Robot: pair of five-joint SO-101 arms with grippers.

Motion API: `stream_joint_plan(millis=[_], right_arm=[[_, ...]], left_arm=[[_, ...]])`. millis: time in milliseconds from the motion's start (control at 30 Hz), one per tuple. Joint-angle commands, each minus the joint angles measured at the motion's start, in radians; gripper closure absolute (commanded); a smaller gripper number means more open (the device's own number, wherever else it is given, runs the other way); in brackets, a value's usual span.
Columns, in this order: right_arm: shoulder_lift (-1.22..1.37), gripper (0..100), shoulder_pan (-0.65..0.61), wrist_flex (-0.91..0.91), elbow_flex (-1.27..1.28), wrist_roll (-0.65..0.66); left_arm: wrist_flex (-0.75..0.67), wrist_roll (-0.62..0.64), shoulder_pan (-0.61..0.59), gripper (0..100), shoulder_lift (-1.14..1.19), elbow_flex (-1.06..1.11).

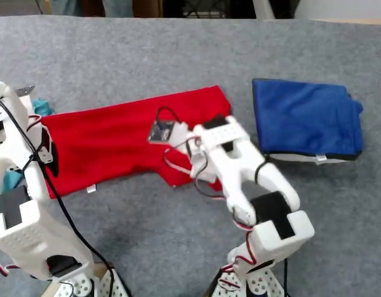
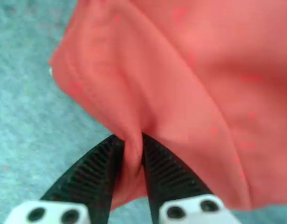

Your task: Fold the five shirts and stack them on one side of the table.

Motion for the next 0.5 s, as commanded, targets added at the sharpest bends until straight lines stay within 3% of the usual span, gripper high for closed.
stream_joint_plan(millis=[0,233,467], right_arm=[[0.008,98.5,0.032,0.146,-0.213,0.009],[0.194,98.5,0.037,0.397,-0.634,0.100],[0.515,98.4,0.031,0.529,-1.145,0.169]], left_arm=[[-0.006,-0.014,-0.007,88,-0.051,-0.010],[-0.006,-0.015,-0.007,88,-0.051,-0.010],[-0.060,-0.015,0.007,88,-0.051,-0.012]])
